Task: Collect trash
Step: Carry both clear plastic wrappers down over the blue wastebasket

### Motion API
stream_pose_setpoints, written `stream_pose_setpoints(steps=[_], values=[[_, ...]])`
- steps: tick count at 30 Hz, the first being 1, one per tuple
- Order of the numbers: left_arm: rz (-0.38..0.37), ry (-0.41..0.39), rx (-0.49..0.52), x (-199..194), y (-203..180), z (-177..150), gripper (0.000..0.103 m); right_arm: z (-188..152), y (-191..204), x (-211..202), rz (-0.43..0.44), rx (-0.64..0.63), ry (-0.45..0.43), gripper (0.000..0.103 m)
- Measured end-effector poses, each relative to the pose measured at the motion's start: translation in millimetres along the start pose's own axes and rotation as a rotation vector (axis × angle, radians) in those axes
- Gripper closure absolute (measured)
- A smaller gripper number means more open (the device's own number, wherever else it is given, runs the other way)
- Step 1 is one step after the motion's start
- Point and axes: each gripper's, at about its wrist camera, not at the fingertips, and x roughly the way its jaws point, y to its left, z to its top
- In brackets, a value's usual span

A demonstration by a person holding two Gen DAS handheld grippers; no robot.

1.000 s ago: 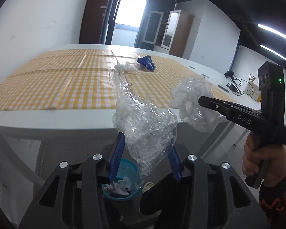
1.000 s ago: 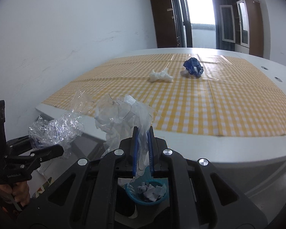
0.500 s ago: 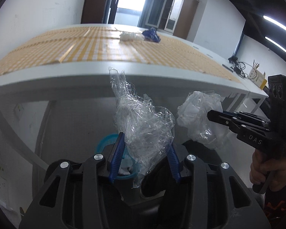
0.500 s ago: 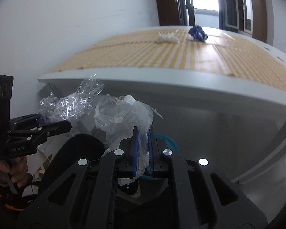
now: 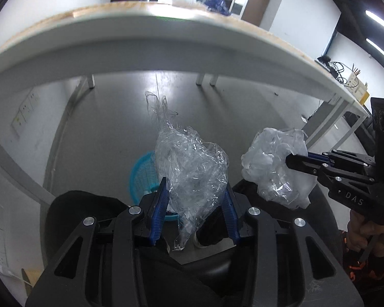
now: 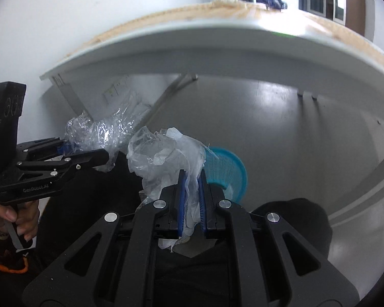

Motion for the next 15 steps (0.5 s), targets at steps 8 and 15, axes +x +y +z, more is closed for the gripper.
stream_pose_setpoints(steps=[8, 15], values=[[0.016, 0.115, -0.016, 54, 20, -3, 0.065, -5, -22, 57, -0.044, 0.045, 0.111, 0.095], [0.016, 0.197, -0.028, 103, 36, -4, 0.065, -4, -43, 121, -0.056, 0.118, 0.223, 0.095]])
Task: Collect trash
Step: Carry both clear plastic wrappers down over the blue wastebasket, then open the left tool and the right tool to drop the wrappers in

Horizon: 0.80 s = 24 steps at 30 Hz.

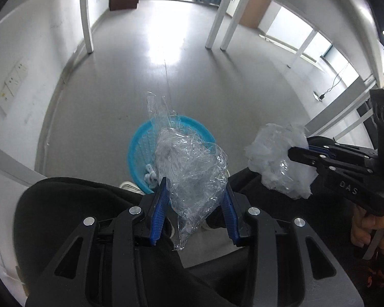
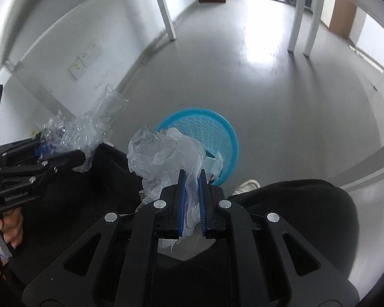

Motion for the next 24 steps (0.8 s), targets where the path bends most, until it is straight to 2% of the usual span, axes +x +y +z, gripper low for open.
stream_pose_setpoints(steps=[8, 16, 20, 24], values=[[-0.050, 0.046, -0.066, 42, 24, 20, 0.065, 25, -11, 62, -0.025, 0.068, 0.069, 0.095], [-0.054, 0.168, -0.182, 95, 37, 37, 0.065, 36, -21, 111, -0.042, 0.097, 0.140, 0.094], [-0.061, 0.196, -0.200, 114, 36, 38, 0.065, 41, -29, 136, -0.026, 0.135, 0.188, 0.094], [-0.037, 0.248, -0.223, 133, 46, 44, 0.065, 47, -38, 161, -0.023, 0.174, 0.230, 0.094]])
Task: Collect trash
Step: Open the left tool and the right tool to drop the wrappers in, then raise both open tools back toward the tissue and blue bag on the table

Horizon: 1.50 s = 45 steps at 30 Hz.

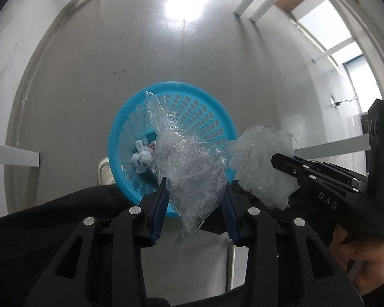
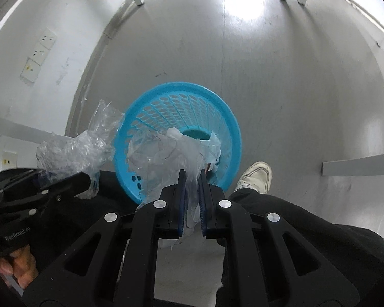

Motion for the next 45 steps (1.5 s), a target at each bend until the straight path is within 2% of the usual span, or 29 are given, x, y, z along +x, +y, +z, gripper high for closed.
stream_pose_setpoints(steps=[3, 7, 8, 9, 10, 11, 12, 20, 28, 39, 41, 45], values=[[0.012, 0.040, -0.023, 10, 3, 4, 0.065, 7, -8, 16, 0.006, 0.049, 0.036, 0.094], [0.013, 0.035, -0.036, 15, 3, 11, 0.062, 16, -16, 31, 0.031, 0.098, 0.064, 0.092], [0.008, 0.027, -0.051, 14, 4, 12, 0.059, 18, -17, 35, 0.049, 0.112, 0.068, 0.091], [0.003, 0.019, -0.068, 14, 6, 14, 0.044, 19, -18, 37, 0.059, 0.121, 0.070, 0.086], [-0.001, 0.015, -0.089, 13, 8, 16, 0.036, 20, -21, 40, 0.066, 0.130, 0.071, 0.080], [0.002, 0.008, -0.105, 13, 10, 17, 0.036, 21, -21, 41, 0.067, 0.133, 0.065, 0.065], [0.011, 0.001, -0.118, 13, 13, 18, 0.036, 22, -22, 41, 0.063, 0.132, 0.062, 0.058], [0.023, -0.021, -0.144, 5, 14, 7, 0.037, 15, -20, 38, 0.018, 0.124, 0.065, 0.058], [0.055, -0.077, -0.098, -21, 6, -5, 0.036, -5, 2, 1, -0.021, 0.025, 0.002, 0.056], [0.064, -0.175, -0.046, -74, -9, -37, 0.034, -51, 18, -82, -0.017, -0.078, -0.146, 0.045], [0.067, -0.198, -0.031, -89, -13, -46, 0.031, -58, 18, -97, -0.030, -0.088, -0.168, 0.041], [0.063, -0.233, -0.005, -115, -20, -59, 0.031, -76, 14, -128, -0.040, -0.073, -0.217, 0.041]])
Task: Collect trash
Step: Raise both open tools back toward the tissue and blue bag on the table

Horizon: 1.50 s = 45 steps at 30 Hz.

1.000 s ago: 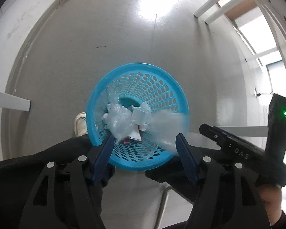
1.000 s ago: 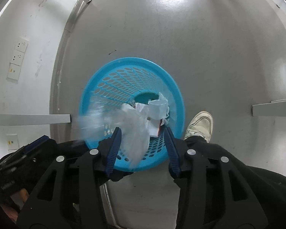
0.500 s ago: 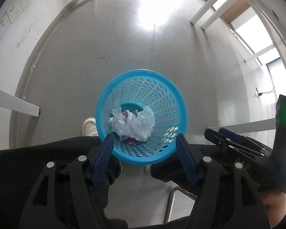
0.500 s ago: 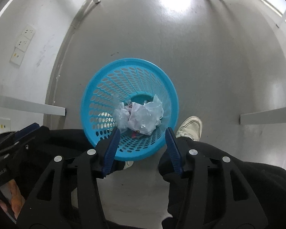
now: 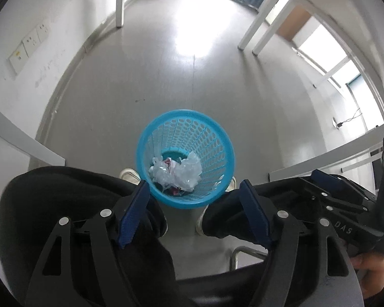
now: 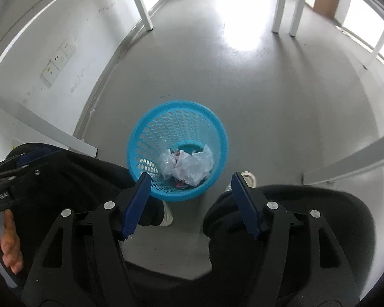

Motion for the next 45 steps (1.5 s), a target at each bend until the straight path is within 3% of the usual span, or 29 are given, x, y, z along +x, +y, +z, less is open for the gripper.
stream_pose_setpoints(steps=[3, 10, 27, 37, 45], values=[[0.013, -0.071, 0.007, -25, -4, -4, 0.031, -7, -1, -22, -0.011, -0.013, -0.039, 0.039], [0.054, -0.200, 0.100, -75, -18, -22, 0.020, -22, 2, -74, -0.004, -0.046, -0.133, 0.034], [0.039, -0.393, 0.212, -169, -38, -66, 0.006, -58, 10, -180, 0.007, -0.086, -0.351, 0.022], [0.009, -0.543, 0.312, -248, -71, -62, 0.006, -54, 20, -261, 0.025, -0.103, -0.547, 0.009], [-0.007, -0.631, 0.351, -286, -91, -36, 0.006, -28, 19, -311, 0.047, -0.087, -0.681, 0.009]])
